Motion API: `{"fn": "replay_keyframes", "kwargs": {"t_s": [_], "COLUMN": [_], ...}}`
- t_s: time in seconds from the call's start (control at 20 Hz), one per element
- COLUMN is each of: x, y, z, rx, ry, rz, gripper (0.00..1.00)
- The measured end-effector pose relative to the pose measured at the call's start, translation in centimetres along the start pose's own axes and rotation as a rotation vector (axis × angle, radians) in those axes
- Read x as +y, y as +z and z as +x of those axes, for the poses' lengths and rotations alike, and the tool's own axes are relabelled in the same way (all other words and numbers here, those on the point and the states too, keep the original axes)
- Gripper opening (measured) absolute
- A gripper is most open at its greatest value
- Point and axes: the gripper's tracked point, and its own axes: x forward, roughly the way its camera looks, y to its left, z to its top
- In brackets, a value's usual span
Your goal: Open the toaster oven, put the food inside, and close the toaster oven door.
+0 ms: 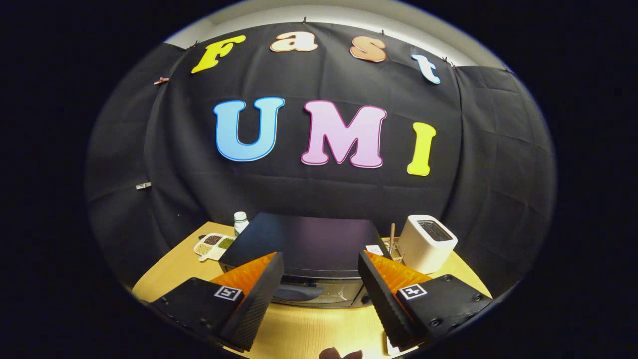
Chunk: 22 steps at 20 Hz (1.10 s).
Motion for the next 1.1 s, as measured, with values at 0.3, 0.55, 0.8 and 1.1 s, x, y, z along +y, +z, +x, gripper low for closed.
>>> {"fn": "replay_keyframes", "kwargs": {"t_s": [0.3,0.55,0.8,1.1], "x": [1.4,2.0,2.4,2.4], "y": [-5.2,-8.0,-8.1,-9.5], "z": [3.4,5.9,6.4,5.5], "rx": [0.103,0.167,0.175,0.237], "ry": [0.004,0.006,-0.003,-0.025], "rz": [-0.015,0.003,0.002,0.134], "gripper": [0.98,0.98,0.98,0.99]}}
